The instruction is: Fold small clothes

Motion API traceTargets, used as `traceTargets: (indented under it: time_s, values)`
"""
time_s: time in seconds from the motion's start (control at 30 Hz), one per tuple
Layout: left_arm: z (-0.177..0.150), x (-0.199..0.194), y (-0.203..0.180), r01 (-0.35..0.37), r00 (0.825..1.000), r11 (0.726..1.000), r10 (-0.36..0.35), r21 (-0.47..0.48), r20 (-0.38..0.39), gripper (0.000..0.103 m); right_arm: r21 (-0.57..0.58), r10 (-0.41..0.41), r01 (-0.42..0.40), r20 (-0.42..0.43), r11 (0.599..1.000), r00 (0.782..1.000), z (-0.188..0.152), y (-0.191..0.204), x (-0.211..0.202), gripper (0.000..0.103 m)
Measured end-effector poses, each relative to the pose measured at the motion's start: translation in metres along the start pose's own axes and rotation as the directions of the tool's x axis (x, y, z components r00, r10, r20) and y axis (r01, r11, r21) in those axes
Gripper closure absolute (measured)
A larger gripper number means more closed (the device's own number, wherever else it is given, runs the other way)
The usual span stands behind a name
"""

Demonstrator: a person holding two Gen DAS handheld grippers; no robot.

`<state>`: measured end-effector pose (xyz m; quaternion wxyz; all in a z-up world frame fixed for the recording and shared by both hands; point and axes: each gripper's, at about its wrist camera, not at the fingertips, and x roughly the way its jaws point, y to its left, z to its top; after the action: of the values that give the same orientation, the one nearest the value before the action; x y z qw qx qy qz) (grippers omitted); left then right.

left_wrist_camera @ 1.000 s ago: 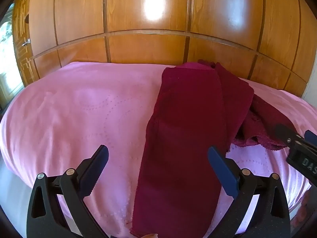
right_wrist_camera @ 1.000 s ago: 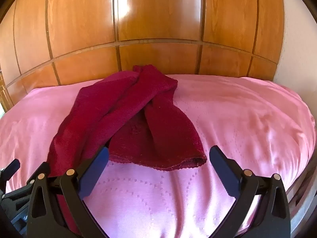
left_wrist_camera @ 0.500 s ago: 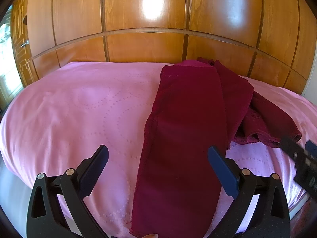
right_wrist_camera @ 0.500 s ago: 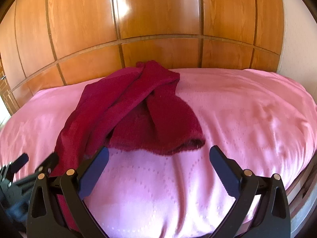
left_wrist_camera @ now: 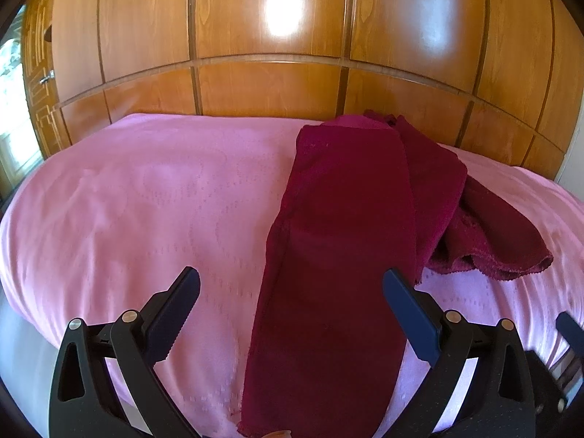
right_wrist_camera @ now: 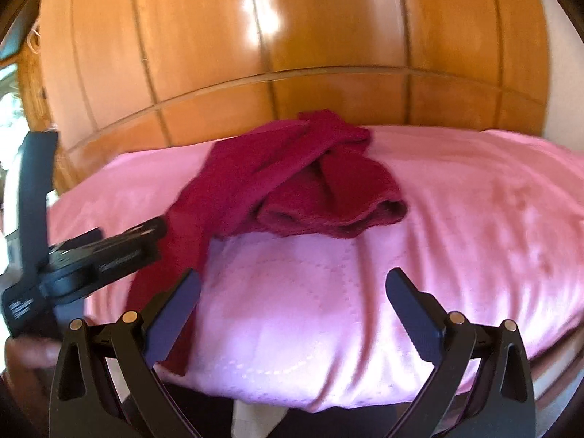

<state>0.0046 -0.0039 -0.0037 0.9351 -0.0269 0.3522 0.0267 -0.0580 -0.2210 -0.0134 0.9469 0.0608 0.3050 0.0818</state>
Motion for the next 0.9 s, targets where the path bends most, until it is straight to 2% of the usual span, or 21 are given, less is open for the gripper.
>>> traceTargets:
  time_s: [0.13,0.27,0.4,0.6,0.9]
  values:
    - [-0.002,-0.001,-0.001,0.007,1.0,1.0,-0.007,0.013,0.002,0.004,0.029,-0.009,0.011,-0.049,1.0,0.999,-0.001,-0.007,0.009,0.002]
    - [-0.004,-0.001,-0.001,0.006,1.0,1.0,-0.006,0.017,-0.001,0.004,0.008,-0.047,0.047,-0.013,0.999,0.999,0.007,-0.006,0.007,0.002]
    - [-0.003,0.0,-0.002,0.008,1.0,1.0,-0.008,0.025,-0.003,0.004,-0.007,-0.051,0.051,0.029,0.999,0.998,0.016,-0.005,0.006,0.002]
    - [-0.003,0.001,-0.003,0.009,1.0,1.0,-0.009,0.027,-0.013,0.004,0.001,-0.039,0.039,0.048,0.999,0.998,0.029,-0.01,0.007,0.002]
    - [-0.004,0.006,-0.008,0.027,0.999,0.998,-0.026,0.048,-0.03,0.004,-0.008,-0.063,0.064,0.081,0.998,0.995,0.038,-0.014,0.004,0.002]
